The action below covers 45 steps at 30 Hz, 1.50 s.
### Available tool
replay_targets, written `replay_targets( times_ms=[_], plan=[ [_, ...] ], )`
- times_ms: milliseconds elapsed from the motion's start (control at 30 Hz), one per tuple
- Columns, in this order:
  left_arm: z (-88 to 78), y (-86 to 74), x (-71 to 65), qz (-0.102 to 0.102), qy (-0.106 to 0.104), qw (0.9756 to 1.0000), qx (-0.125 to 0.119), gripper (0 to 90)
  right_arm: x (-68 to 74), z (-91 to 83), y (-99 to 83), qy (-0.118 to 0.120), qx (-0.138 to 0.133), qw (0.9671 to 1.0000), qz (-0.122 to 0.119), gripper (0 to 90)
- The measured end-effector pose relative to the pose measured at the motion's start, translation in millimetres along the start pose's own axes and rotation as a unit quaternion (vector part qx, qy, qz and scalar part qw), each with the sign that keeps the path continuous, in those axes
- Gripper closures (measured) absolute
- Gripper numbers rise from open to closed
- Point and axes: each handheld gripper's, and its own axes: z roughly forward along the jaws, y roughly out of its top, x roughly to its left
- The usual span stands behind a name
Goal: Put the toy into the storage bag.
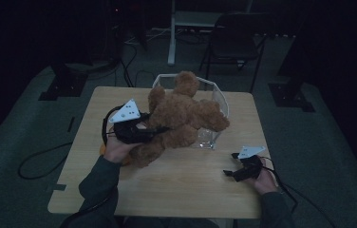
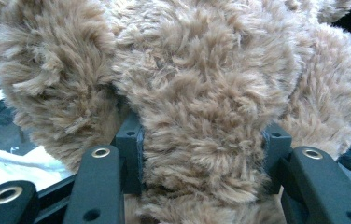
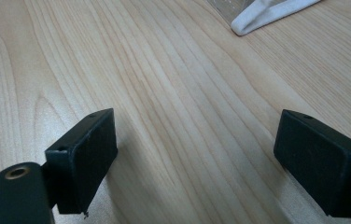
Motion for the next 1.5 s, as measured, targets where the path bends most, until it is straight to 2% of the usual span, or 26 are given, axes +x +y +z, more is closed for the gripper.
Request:
replay_targets(
  times_ms=[500,1000,1500],
  plan=[
    [4.1,15.6,18.7,-0.001,0.009,0.9999,-0.012,49.5,-0.1,-0.1,0.0,0.001,0.0,1.0,0.0,12.6],
    [12.7,29.4,42.4,-0.006,0.024,0.9997,-0.003,49.5,-0.1,-0.1,0.0,0.0,0.0,1.0,0.0,12.6],
    [27.2,41.5,50.5,-0.004,0.016,0.9998,-0.007,49.3,-0.1,-0.1,0.0,0.0,0.0,1.0,0.0,12.6]
  ],
)
